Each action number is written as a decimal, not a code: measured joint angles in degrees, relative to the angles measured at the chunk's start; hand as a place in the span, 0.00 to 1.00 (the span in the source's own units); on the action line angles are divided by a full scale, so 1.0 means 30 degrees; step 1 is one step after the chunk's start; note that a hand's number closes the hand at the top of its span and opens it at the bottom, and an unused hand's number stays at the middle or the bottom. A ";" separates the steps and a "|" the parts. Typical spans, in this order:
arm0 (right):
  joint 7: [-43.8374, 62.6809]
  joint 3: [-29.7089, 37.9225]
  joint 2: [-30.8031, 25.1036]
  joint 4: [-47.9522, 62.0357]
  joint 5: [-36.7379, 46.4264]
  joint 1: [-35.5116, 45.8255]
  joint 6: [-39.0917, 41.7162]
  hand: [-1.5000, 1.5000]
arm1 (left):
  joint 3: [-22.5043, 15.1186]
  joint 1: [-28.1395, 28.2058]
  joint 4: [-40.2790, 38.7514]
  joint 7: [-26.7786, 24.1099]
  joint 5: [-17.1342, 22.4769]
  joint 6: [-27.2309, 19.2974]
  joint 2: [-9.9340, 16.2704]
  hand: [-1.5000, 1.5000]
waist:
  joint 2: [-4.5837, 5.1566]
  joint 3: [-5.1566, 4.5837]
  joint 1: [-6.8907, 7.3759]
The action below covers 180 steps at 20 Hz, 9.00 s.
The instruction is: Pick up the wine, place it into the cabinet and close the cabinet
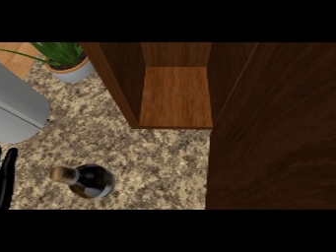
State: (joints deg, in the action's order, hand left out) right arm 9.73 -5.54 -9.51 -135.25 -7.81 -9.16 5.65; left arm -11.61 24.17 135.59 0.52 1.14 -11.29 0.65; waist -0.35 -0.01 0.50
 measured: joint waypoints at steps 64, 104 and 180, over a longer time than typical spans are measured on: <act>1.6027 0.1151 -0.1597 -0.2452 0.1118 1.3883 -0.5027 0.00 | -0.0085 0.1005 -0.7044 -0.3391 0.1633 -0.4221 0.0471 0.00 | 0.0042 -0.0018 -0.0180; 1.6916 0.0576 -0.1924 -0.2493 0.1355 1.5584 -0.5970 0.00 | 0.5019 -0.4970 -2.4956 -1.3509 0.6603 0.2828 0.0341 0.00 | 0.0049 -0.0015 -0.0296; 1.5861 0.2450 -0.1671 -0.1948 0.0185 1.3846 -0.4562 0.00 | -0.2151 -2.2393 -2.3958 -0.4122 0.3255 -0.6504 -0.0205 1.00 | 0.0105 0.0000 -0.0444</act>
State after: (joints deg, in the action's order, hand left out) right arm 57.32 1.81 -14.53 -141.09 -7.25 32.38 -8.03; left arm -18.06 -43.01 63.72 -11.85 10.90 -30.80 0.04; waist -0.03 -0.01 -0.83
